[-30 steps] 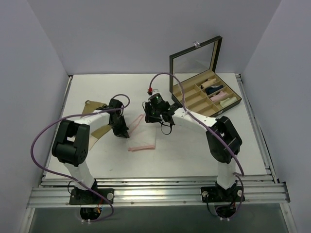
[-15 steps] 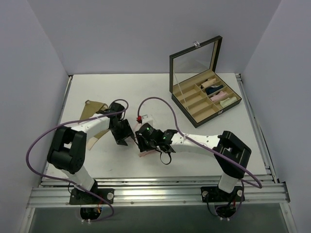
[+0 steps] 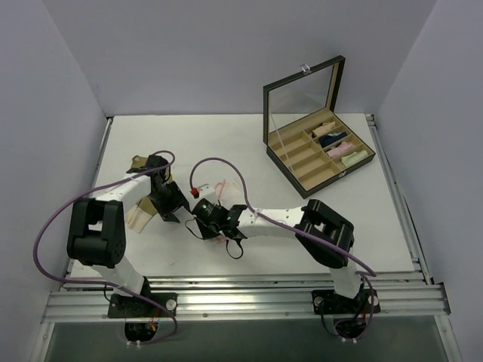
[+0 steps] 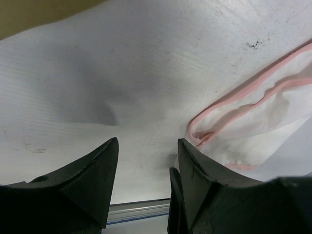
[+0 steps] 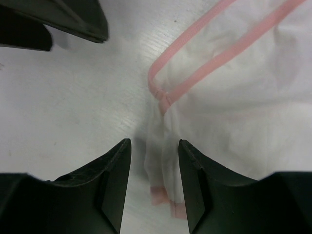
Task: Roll the underwear
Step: Fold the underwear
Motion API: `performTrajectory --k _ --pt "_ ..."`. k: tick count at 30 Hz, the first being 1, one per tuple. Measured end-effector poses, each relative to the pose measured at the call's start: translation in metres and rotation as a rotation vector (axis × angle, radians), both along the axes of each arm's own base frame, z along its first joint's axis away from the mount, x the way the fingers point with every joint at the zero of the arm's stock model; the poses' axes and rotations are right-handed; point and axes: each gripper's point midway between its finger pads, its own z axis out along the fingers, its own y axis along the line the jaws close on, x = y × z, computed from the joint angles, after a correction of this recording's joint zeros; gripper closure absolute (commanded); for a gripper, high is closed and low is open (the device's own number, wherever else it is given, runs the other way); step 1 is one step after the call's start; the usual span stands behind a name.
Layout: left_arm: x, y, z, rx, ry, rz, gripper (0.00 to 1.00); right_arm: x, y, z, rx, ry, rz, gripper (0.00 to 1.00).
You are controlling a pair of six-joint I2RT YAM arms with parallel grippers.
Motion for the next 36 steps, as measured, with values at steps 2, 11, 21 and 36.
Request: performTrajectory --k 2,11,21,36 --pt "0.000 0.004 0.002 0.001 -0.002 0.005 0.40 0.002 -0.004 -0.009 -0.042 -0.005 -0.004 0.60" --pt "0.002 0.015 0.007 0.006 -0.018 0.011 0.40 0.002 -0.014 -0.019 -0.110 -0.021 -0.001 0.78" --pt "0.024 0.028 0.023 0.033 -0.098 -0.024 0.40 -0.008 -0.009 -0.003 -0.046 0.069 0.035 1.00" --pt "0.034 -0.021 0.029 -0.095 -0.142 -0.155 0.40 0.042 -0.079 0.029 0.333 0.250 -0.149 1.00"
